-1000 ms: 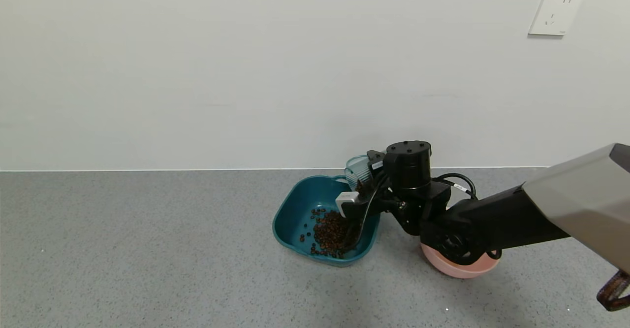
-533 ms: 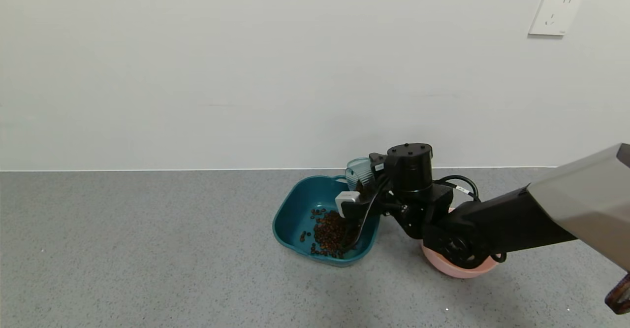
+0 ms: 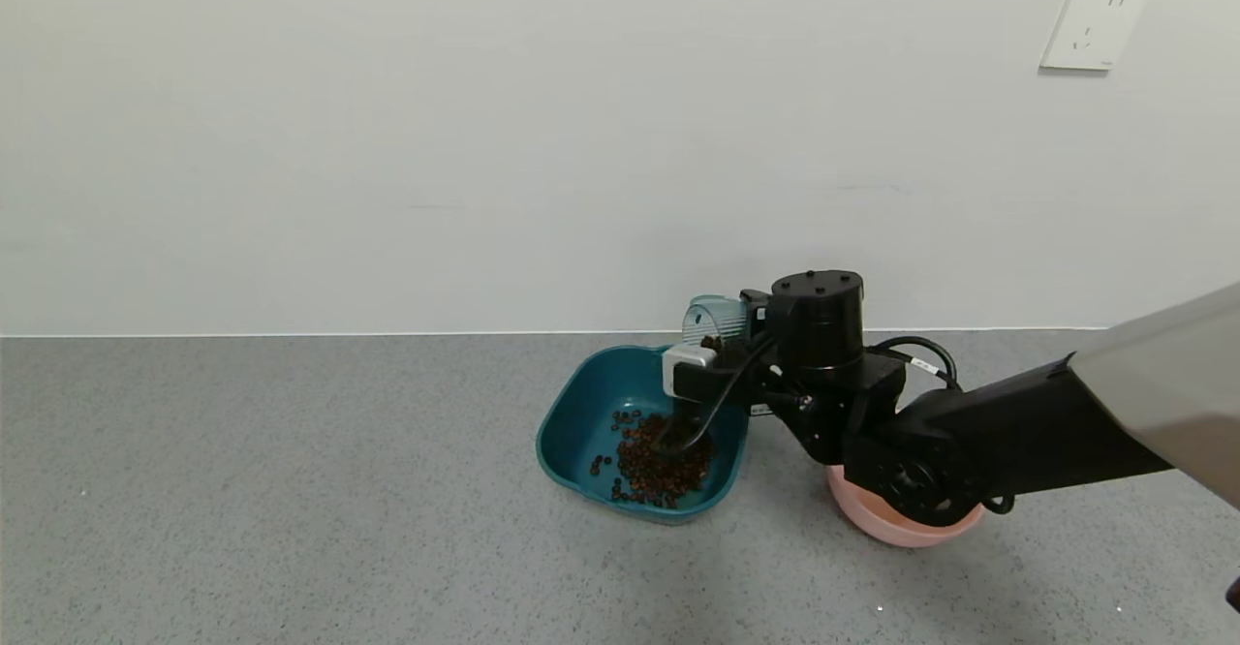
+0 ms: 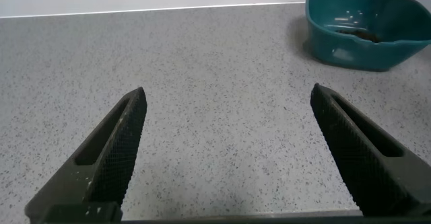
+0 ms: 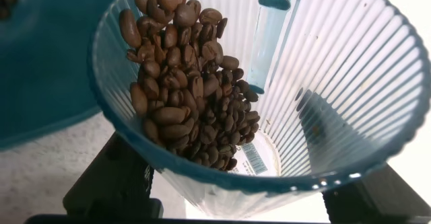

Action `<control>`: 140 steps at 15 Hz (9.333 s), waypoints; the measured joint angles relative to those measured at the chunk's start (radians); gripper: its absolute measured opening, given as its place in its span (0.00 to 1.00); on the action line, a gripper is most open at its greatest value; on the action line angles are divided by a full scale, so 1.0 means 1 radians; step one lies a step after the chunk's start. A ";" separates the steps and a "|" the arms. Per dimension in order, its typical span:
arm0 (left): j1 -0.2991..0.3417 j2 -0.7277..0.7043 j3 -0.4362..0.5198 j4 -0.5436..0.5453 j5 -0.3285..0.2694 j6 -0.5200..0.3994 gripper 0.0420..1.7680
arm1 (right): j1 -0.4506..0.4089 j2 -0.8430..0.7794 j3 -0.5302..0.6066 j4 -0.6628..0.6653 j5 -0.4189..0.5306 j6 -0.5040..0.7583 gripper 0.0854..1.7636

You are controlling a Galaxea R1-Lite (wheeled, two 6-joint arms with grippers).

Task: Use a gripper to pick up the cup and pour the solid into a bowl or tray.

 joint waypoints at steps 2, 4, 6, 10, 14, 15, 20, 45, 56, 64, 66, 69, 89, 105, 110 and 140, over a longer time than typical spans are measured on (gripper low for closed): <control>0.000 0.000 0.000 0.000 0.000 0.000 0.99 | -0.004 -0.017 0.006 -0.005 0.000 0.045 0.76; 0.000 0.000 0.000 0.000 0.000 0.000 0.99 | -0.010 -0.035 0.009 -0.007 0.001 0.108 0.76; 0.000 0.000 0.000 0.000 0.000 0.000 0.99 | -0.014 -0.050 0.010 -0.005 0.001 0.195 0.76; 0.000 0.000 0.000 0.000 0.000 0.000 0.99 | -0.037 -0.082 0.014 -0.007 -0.001 0.348 0.76; 0.000 0.000 0.000 0.000 0.000 0.000 0.99 | -0.093 -0.108 0.027 0.000 0.000 0.481 0.76; 0.000 0.000 0.000 0.000 0.000 0.000 0.99 | -0.107 -0.111 0.028 0.000 0.001 0.521 0.76; 0.000 0.000 0.000 0.000 0.000 0.000 0.99 | -0.149 -0.121 0.040 0.073 0.003 0.833 0.76; 0.000 0.000 0.000 0.000 0.000 0.000 0.99 | -0.481 -0.254 0.257 -0.022 0.227 1.422 0.76; 0.000 0.000 0.000 0.000 0.000 0.000 0.99 | -0.574 -0.013 0.228 -0.205 0.228 1.429 0.76; 0.000 0.000 0.000 0.000 0.000 0.000 0.99 | -0.589 0.127 0.180 -0.251 0.226 1.430 0.76; 0.000 0.000 0.000 -0.001 0.000 0.000 0.99 | -0.590 0.145 0.164 -0.250 0.226 1.430 0.76; 0.000 0.000 0.000 0.000 0.000 0.000 0.99 | -0.589 0.167 0.150 -0.261 0.228 1.437 0.76; 0.000 0.000 0.000 0.000 0.000 0.000 0.99 | -0.584 0.166 0.131 -0.231 0.237 1.444 0.93; 0.000 0.000 0.000 0.000 0.000 0.000 0.99 | -0.581 -0.244 0.145 0.340 0.288 1.438 0.96; 0.000 0.000 0.000 0.000 0.000 0.000 0.99 | -0.564 -0.539 0.242 0.509 0.333 1.426 0.96; 0.000 0.000 0.000 -0.001 0.000 0.000 0.99 | -0.633 -1.949 0.647 1.072 0.354 1.328 0.96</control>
